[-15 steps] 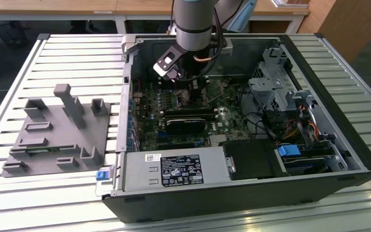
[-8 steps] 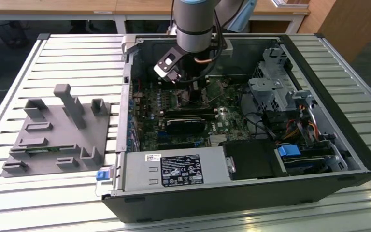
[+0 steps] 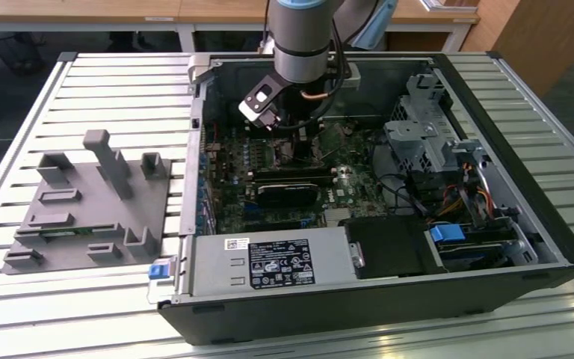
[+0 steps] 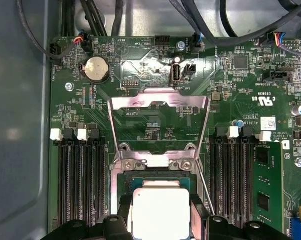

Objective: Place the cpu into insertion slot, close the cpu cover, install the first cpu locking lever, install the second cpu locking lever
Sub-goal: 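Place the cpu into insertion slot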

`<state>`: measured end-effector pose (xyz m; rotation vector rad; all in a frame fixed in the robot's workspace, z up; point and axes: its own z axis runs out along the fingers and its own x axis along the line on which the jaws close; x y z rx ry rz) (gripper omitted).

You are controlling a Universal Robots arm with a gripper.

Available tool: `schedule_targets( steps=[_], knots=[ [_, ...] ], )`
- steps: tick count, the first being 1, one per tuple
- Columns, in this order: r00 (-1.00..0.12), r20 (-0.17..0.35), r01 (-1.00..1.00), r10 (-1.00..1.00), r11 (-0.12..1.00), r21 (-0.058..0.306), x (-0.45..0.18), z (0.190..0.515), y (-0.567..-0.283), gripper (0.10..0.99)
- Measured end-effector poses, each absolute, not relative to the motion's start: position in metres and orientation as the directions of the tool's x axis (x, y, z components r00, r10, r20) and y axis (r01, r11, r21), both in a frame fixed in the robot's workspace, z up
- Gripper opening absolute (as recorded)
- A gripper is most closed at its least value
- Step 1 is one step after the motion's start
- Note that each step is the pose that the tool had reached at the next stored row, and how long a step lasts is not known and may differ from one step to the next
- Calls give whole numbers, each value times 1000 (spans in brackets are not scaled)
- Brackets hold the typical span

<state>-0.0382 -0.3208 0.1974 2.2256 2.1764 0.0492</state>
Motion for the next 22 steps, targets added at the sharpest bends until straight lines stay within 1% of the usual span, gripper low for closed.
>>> schedule_targets(
  steps=[21, 22],
  knots=[
    [28, 3, 999, 1000, -28, 36, -36, 193, -319, 541],
    [28, 3, 999, 1000, -28, 36, -36, 193, -319, 553]
  ],
)
